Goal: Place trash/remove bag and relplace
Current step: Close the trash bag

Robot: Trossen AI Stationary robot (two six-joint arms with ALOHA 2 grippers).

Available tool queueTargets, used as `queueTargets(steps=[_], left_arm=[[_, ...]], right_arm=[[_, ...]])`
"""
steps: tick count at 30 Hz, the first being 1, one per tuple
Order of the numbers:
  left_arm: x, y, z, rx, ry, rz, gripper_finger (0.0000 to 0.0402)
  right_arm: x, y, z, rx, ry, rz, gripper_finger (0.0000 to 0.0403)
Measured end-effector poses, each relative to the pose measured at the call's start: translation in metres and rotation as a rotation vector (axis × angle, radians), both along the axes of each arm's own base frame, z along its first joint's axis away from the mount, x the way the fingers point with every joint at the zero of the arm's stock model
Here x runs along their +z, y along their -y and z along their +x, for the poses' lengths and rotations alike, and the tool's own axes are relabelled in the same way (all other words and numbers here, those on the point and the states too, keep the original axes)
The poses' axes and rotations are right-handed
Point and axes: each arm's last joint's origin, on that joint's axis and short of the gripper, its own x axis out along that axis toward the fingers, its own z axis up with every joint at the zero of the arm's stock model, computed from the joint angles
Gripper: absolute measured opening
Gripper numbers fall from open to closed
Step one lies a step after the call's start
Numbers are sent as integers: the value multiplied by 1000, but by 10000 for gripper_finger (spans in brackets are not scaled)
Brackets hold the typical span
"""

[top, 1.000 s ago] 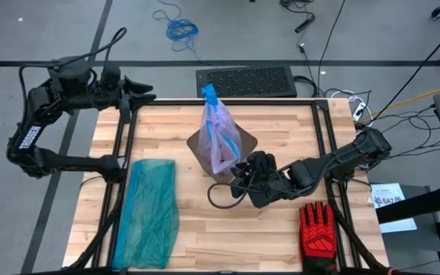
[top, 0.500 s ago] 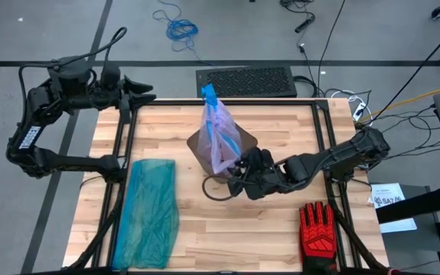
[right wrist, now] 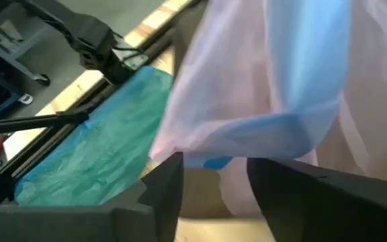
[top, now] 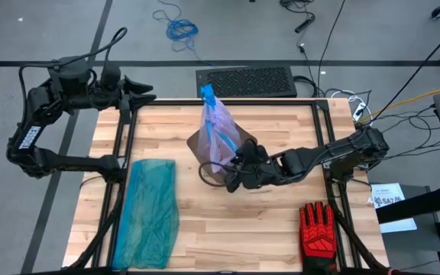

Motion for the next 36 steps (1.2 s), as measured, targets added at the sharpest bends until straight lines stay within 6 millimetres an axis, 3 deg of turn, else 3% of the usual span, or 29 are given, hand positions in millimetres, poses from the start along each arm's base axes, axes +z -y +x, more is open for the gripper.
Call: queueTargets(steps=[3, 7, 12, 18, 22, 24, 28, 36], left_arm=[[0, 0, 0, 0, 0, 0, 189], [0, 0, 0, 0, 0, -1, 189], [0, 0, 0, 0, 0, -1, 189], [0, 0, 0, 0, 0, -2, 189], [0, 0, 0, 0, 0, -1, 189], [0, 0, 0, 0, 0, -1, 189], [0, 0, 0, 0, 0, -1, 189], [-2, 1, -2, 0, -17, -10, 189]], right_arm=[[4, 2, 5, 30, 42, -31, 112], [9, 2, 9, 57, 79, -54, 17], [14, 1, 13, 24, 187, 94, 2], [43, 7, 14, -93, 326, 258, 1], [76, 8, 11, 68, 329, 112, 0], [82, 5, 5, 122, 275, 97, 0], [71, 2, -7, 109, 110, 181, 25], [30, -21, -15, 75, -64, 256, 138]])
